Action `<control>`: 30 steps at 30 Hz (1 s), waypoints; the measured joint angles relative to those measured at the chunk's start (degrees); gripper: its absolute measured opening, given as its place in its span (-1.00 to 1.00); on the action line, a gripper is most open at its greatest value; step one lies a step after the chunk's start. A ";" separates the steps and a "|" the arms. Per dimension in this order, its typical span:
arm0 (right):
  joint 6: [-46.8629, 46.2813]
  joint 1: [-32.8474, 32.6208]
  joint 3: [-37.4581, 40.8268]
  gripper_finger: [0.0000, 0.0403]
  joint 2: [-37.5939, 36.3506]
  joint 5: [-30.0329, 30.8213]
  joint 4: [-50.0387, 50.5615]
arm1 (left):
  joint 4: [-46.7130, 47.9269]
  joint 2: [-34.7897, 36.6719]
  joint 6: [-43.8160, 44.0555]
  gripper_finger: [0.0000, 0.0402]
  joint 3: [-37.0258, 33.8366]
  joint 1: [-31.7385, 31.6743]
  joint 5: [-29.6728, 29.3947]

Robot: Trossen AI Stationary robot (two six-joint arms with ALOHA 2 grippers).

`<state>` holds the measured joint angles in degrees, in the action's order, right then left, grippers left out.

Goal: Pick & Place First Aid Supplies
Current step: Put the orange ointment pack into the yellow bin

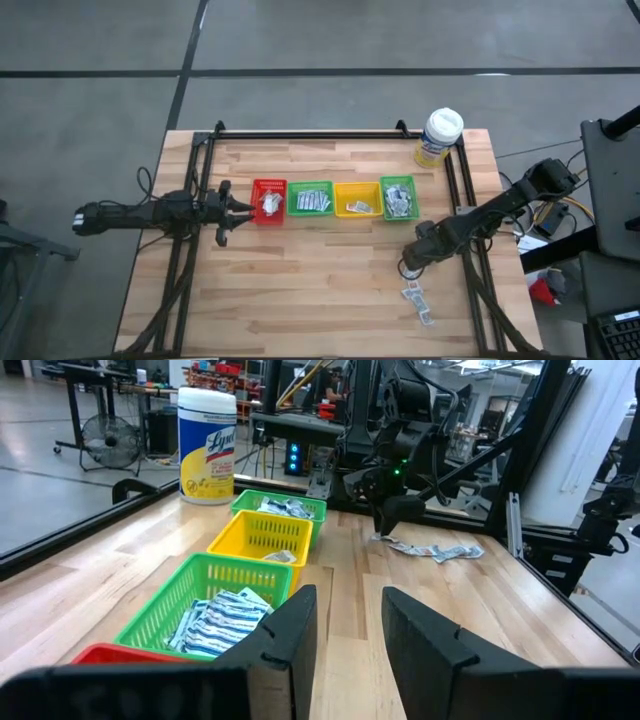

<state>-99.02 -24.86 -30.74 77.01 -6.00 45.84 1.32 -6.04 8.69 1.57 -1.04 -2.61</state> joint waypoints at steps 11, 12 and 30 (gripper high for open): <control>-0.13 0.00 0.15 -0.66 0.09 1.04 0.51 | 0.00 0.00 0.02 -0.44 0.01 0.00 0.00; 0.00 0.00 0.15 -0.69 0.09 1.08 0.56 | 0.00 0.00 0.02 -0.44 0.01 -0.02 0.00; 3.70 0.00 -4.46 -0.96 0.50 7.28 9.63 | -0.02 0.00 0.04 -0.44 -0.01 -0.02 -0.02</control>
<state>-95.33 -24.86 -35.20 77.52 1.28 55.47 1.30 -6.04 8.73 1.56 -1.06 -2.63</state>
